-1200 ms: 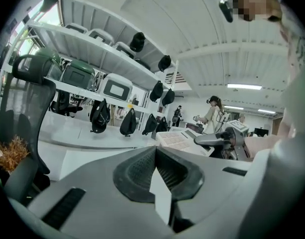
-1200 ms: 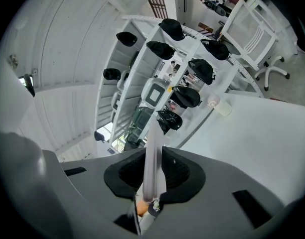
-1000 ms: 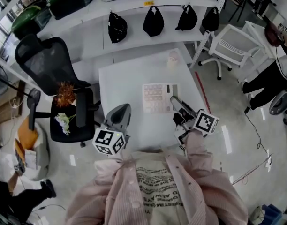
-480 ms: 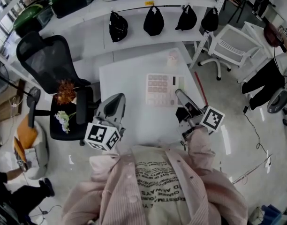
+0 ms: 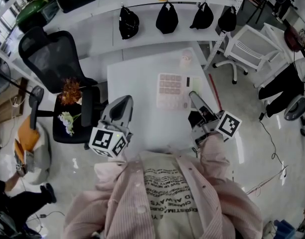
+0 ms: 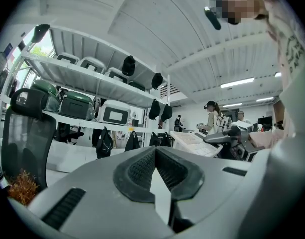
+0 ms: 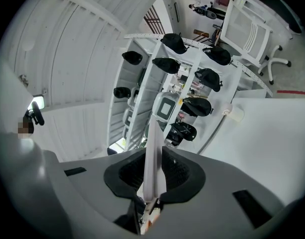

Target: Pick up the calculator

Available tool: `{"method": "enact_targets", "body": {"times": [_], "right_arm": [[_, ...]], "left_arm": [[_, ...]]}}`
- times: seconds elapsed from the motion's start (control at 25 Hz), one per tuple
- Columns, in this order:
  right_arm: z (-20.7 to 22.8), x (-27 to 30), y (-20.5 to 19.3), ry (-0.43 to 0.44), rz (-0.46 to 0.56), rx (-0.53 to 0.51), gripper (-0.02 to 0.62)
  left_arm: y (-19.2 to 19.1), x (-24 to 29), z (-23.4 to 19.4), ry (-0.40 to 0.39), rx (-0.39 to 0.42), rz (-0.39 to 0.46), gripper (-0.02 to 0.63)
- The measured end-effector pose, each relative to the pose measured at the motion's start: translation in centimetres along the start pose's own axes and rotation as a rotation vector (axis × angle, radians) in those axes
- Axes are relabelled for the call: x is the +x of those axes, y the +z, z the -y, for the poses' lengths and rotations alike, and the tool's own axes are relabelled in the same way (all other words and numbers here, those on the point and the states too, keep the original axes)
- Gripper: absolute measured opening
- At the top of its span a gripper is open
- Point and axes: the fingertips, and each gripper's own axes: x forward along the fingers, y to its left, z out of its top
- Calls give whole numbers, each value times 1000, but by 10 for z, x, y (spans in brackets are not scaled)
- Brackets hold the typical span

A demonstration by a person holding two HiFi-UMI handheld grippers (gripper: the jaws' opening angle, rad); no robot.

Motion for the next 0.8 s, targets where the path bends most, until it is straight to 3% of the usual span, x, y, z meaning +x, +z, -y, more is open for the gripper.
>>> {"method": "enact_targets", "body": {"times": [0.8], "right_arm": [[11, 0, -2, -18, 1, 23, 63]], "left_arm": [[-8, 7, 1, -10, -1, -28, 2]]}}
